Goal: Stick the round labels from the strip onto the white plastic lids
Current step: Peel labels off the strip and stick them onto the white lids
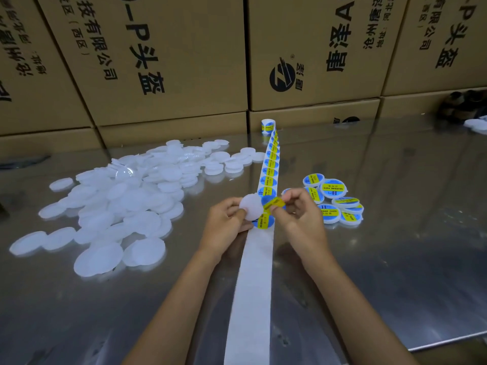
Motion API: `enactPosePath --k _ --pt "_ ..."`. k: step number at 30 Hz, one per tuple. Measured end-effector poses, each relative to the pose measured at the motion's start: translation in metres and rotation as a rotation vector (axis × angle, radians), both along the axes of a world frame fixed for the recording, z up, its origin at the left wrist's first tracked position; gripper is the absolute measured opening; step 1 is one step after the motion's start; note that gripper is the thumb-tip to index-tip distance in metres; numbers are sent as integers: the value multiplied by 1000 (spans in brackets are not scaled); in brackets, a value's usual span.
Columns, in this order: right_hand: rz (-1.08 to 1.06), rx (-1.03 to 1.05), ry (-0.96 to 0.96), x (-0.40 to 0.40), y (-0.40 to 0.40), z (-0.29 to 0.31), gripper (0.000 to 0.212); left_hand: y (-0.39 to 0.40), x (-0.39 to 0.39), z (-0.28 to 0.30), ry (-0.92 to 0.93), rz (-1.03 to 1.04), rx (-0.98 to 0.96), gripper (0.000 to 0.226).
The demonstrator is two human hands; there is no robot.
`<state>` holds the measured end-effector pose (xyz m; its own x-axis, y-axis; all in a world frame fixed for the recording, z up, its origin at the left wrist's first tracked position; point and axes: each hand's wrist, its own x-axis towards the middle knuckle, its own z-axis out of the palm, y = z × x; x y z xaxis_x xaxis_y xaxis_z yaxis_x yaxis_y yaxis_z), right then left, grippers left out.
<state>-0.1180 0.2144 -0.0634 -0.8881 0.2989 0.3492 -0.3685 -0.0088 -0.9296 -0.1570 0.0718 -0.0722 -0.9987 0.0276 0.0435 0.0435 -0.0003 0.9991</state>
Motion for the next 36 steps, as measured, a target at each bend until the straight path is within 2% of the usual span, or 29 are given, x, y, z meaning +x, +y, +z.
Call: enactPosePath --k 2,4,10,36 --pt "27 -168 -42 -1 7 4 29 -1 1 4 -49 -36 124 21" --pt "62 -234 -67 -1 9 5 27 -1 3 9 -94 -105 228 21" --pt "55 -159 -47 -6 4 3 31 8 8 18 -208 -247 420 26" --pt "-106 101 31 -14 4 -14 38 14 16 22 -187 -223 339 20"
